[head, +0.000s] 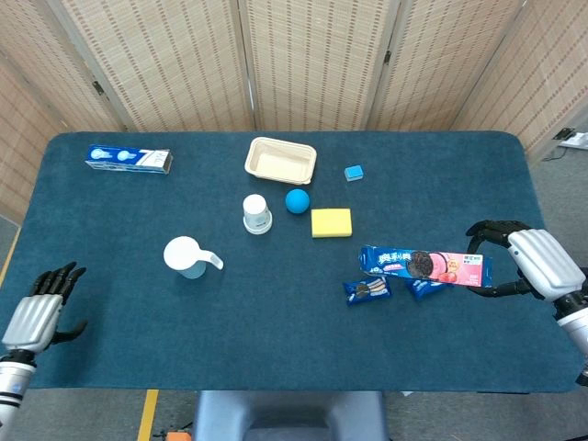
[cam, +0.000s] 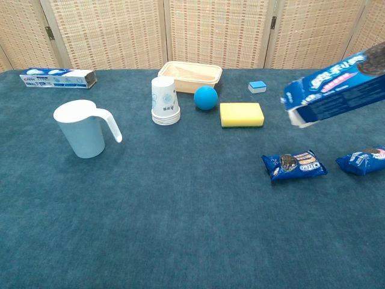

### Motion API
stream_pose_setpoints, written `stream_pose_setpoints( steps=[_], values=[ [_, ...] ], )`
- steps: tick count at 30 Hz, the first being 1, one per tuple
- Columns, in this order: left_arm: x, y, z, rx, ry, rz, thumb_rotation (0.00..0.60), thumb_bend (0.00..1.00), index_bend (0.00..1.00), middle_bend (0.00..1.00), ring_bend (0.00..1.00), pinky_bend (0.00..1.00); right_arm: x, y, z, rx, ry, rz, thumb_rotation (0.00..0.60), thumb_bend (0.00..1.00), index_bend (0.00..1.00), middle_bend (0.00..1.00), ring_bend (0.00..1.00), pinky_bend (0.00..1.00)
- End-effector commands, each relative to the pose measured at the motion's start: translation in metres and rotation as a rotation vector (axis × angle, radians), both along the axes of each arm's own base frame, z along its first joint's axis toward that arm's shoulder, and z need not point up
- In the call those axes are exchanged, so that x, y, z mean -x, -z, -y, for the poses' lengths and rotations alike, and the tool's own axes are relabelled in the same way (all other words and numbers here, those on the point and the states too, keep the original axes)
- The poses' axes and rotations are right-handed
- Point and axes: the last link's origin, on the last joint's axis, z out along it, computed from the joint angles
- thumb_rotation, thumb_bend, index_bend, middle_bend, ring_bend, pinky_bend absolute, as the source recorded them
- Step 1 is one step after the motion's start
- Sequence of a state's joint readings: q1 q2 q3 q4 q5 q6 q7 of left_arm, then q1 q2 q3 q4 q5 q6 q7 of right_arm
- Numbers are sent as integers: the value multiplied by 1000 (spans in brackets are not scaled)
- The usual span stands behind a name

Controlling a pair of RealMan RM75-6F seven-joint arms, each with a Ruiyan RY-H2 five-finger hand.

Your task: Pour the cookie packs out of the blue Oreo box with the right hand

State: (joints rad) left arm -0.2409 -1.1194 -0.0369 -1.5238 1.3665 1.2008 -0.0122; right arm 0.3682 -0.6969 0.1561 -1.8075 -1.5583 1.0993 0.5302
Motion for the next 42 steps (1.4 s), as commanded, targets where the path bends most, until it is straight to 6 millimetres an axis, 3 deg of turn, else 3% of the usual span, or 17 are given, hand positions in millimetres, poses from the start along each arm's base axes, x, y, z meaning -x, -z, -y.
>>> stream_pose_setpoints(
  steps=[1, 5, 11, 12, 15, 16, 18, 22, 27, 32, 36, 42],
  values=[
    [1, -2, -1, -2, -3, 7, 600, 326, 0, 29, 42, 52, 15, 60, 22, 38, -76, 180, 600, 129, 512, 321, 287, 236],
    [0, -4, 0, -6, 1, 21, 600, 326, 0, 29, 43, 53, 23, 104, 43, 22, -51, 274, 600, 129, 513, 321, 286, 236],
    [0, -8, 3, -2, 12, 44, 600, 339, 0, 29, 44, 55, 29, 139, 68, -29, -15, 245, 600, 129, 486, 299, 282, 236],
    [-1, -8, 3, -2, 15, 50, 600, 349, 0, 29, 45, 56, 30, 141, 70, -37, -13, 232, 600, 129, 470, 284, 275, 236],
    [-1, -11, 4, -7, 23, 64, 600, 361, 0, 29, 45, 57, 34, 147, 74, -81, 9, 166, 600, 128, 293, 161, 201, 212],
    [0, -12, 5, -9, 25, 67, 600, 361, 0, 29, 45, 57, 35, 146, 75, -97, 20, 138, 600, 129, 163, 87, 149, 176],
    [0, -13, 5, -8, 26, 70, 600, 369, 0, 30, 45, 57, 38, 142, 76, -103, 31, 94, 600, 129, 23, 11, 71, 113],
    [1, -13, 5, -4, 22, 75, 600, 448, 0, 31, 46, 58, 44, 125, 71, -98, 62, 0, 600, 129, 0, 0, 1, 68],
    [0, -16, 6, -12, 24, 84, 600, 456, 0, 31, 46, 59, 50, 96, 40, -63, 76, -173, 600, 129, 0, 0, 0, 7],
    [-4, -20, 12, -44, 56, 83, 600, 453, 0, 31, 49, 60, 58, 80, -22, 57, 106, -362, 600, 129, 0, 0, 0, 0],
    [-8, -18, 18, -56, 77, 62, 600, 454, 0, 32, 48, 60, 65, 83, -63, 153, 135, -431, 600, 129, 0, 0, 0, 0],
    [-13, -11, 24, -61, 97, 3, 600, 453, 0, 32, 48, 59, 89, 93, -96, 190, 220, -436, 600, 128, 0, 0, 0, 0]
  ],
)
